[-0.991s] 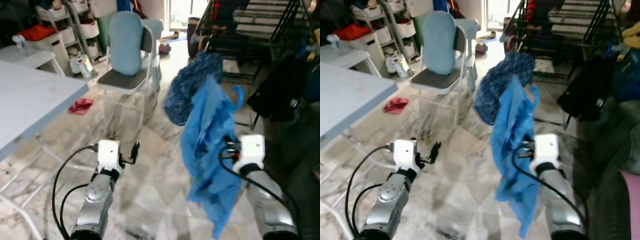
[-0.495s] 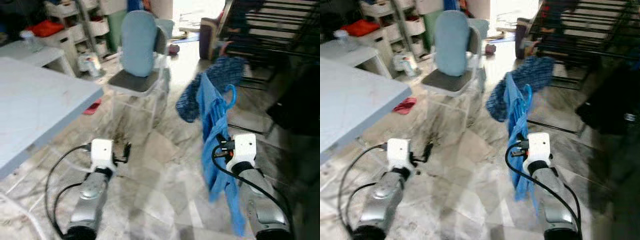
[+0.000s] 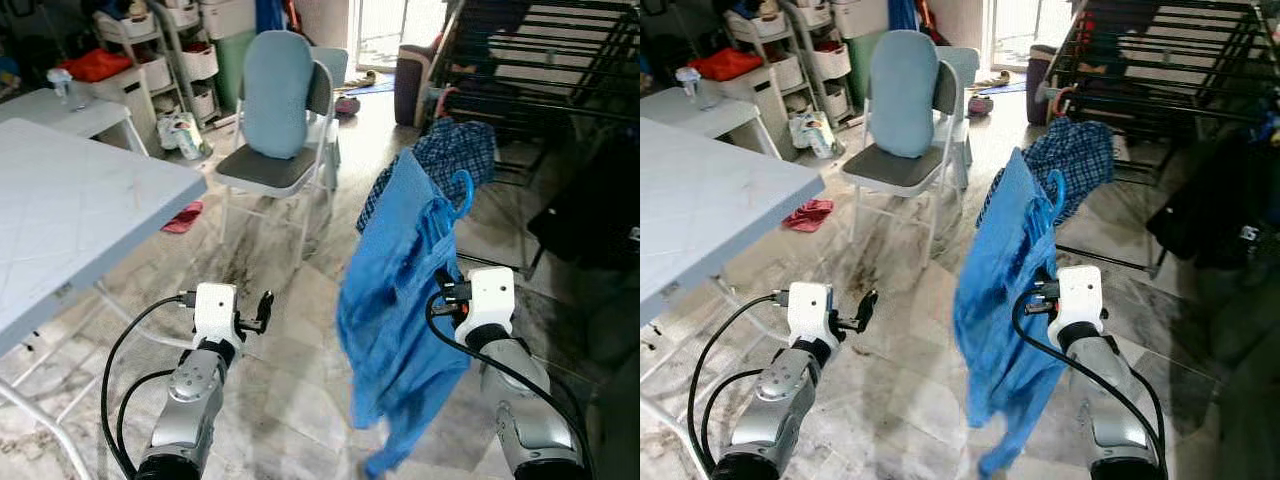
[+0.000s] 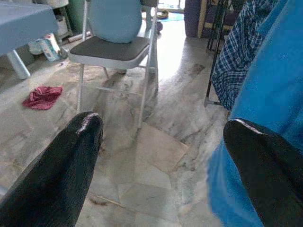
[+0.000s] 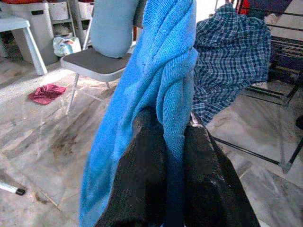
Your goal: Hang hanger
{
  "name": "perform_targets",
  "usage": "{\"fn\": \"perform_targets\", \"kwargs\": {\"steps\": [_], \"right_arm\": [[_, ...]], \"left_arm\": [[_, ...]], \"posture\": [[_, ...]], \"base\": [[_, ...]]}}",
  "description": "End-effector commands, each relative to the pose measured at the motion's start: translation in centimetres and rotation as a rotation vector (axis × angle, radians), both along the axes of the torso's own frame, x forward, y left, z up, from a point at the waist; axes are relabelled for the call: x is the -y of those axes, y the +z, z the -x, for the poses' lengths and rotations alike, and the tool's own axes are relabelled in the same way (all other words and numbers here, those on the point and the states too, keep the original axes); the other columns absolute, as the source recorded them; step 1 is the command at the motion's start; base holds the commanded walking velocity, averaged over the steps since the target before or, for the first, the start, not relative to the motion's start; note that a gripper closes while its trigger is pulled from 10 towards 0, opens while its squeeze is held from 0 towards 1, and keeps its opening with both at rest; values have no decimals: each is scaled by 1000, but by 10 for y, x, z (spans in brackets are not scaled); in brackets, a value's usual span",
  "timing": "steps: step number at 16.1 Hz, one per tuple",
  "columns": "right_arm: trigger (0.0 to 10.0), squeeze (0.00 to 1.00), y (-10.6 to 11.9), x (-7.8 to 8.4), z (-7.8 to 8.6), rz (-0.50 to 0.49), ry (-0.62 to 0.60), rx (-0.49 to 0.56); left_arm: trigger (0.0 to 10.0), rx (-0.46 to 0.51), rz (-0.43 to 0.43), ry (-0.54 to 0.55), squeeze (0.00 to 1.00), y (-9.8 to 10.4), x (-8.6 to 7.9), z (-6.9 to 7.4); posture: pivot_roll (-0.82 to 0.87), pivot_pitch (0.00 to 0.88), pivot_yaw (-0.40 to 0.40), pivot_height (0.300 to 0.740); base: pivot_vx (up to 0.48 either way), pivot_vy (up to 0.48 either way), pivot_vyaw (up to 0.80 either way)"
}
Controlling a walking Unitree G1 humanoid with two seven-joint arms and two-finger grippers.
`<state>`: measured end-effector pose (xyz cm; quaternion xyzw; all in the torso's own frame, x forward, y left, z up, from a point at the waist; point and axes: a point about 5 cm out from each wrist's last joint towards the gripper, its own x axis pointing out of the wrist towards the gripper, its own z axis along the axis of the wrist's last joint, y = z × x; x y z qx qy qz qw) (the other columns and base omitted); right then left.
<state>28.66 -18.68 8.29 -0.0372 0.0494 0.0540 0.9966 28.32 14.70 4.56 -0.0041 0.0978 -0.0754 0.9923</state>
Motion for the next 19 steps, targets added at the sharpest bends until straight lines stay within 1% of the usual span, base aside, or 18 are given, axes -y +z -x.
{"fn": "perform_targets", "kwargs": {"steps": [1,2,3,4,6,8,9,11,13,14,15,16,17,18,19], "right_arm": [[10000,0,1,3,-1,5,-13,1],[10000,0,-5,7,3,3,-16,-33],[10000,0,-8,8,4,1,-17,-45],[10000,0,-12,11,8,4,-19,-63],[10000,0,-16,16,11,-3,-31,-78],[10000,0,-18,19,14,-5,-44,-87],[10000,0,-20,22,19,-12,-62,-91],[10000,0,-21,26,24,-11,-77,-89],[10000,0,-19,29,25,-9,-85,-81],[10000,0,-17,30,24,-8,-86,-70],[10000,0,-12,30,20,-3,-84,-51],[10000,0,-11,29,19,-3,-86,-48],[10000,0,-11,29,19,-4,-85,-48],[10000,0,-11,28,19,-6,-83,-48],[10000,0,-11,27,18,-8,-82,-47]], "left_arm": [[10000,-30,-21,-2,0,-5,-5,2],[10000,-48,-36,14,0,-11,-12,9],[10000,-52,-43,20,0,-13,-14,12],[10000,-67,-58,34,0,-18,-22,21],[10000,-82,-72,39,0,-23,-28,30],[10000,-86,-84,39,0,-25,-30,32],[10000,-80,-90,37,0,-24,-31,32],[10000,-64,-88,33,0,-22,-32,33],[10000,-21,-76,27,0,-16,-32,33],[10000,19,-80,25,0,-10,-30,32],[10000,64,-71,38,0,-2,-28,29],[10000,76,-83,59,0,0,-28,27],[10000,75,-77,93,0,0,-30,26],[10000,108,-90,141,0,2,-32,26],[10000,125,-118,152,0,2,-33,27]], "posture": [[-84,0,36,740],[-82,0,34,740],[-82,0,34,740],[-82,0,34,740],[-73,0,31,740],[-73,0,32,740],[-71,0,33,740],[-72,0,34,740],[-78,0,39,740],[-78,0,39,740],[-75,0,38,740],[-75,0,38,740],[-72,0,35,740],[-68,0,32,740],[-68,0,31,740]], "base": [[0,0,0],[0,0,0],[0,0,0],[0,0,0],[0,0,0],[0,0,0],[0,0,0],[0,0,0],[0,0,0],[0,0,0],[0,0,0],[0,0,0],[0,0,0],[0,0,0],[0,0,0]]}}
